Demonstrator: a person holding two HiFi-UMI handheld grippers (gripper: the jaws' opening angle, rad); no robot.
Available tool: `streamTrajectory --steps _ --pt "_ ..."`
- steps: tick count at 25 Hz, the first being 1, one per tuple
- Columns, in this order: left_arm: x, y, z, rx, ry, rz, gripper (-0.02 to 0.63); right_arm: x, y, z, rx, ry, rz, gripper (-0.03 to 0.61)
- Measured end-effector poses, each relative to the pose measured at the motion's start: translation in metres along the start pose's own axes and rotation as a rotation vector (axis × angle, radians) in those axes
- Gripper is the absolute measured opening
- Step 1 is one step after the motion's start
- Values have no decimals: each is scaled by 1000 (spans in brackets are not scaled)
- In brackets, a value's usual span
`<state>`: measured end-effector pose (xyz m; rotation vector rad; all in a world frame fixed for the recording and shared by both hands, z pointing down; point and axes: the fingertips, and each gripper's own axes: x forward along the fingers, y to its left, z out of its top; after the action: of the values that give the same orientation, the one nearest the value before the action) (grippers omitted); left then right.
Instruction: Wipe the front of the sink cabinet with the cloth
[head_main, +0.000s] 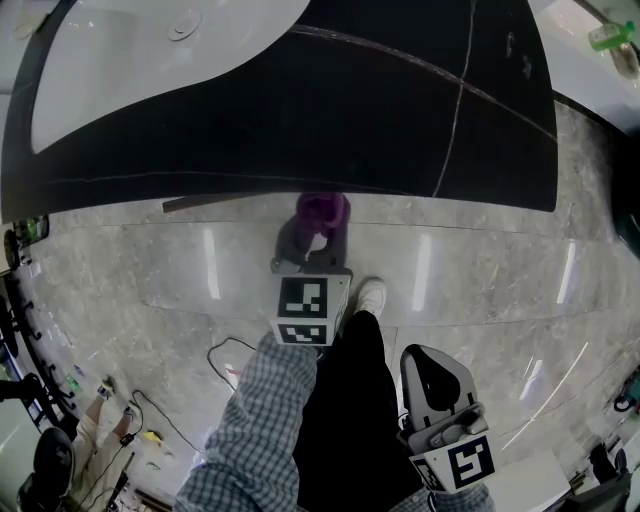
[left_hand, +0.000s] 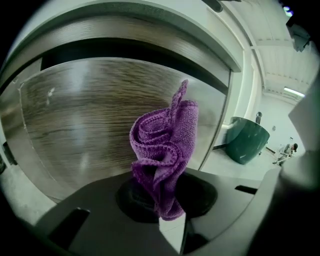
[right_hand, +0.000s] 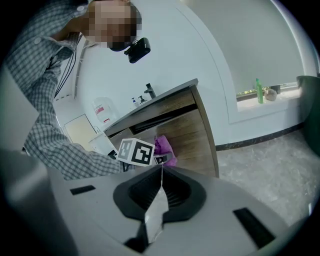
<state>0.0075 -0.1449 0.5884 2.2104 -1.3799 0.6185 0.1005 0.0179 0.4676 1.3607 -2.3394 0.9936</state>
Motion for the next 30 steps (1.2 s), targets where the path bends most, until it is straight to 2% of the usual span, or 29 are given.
streamTrajectory --steps 3,8,14,21,27,30 --pt "11 -23 4 55 0 -58 71 -1 -5 1 5 -6 -12 18" --pt "26 -56 10 86 0 -139 71 -5 -9 3 10 -17 -24 18" --pt "45 -104 23 191 -19 -269 71 -13 -20 -5 43 -24 -65 18" --pt "61 -138 23 204 -12 -341 71 -18 -27 -9 64 -26 -89 18" --pt "70 -188 6 268 35 -479 71 -26 -38 -13 67 -33 -103 18" --pt "79 -180 -8 257 85 -462 71 -26 -37 -12 66 -37 -107 18"
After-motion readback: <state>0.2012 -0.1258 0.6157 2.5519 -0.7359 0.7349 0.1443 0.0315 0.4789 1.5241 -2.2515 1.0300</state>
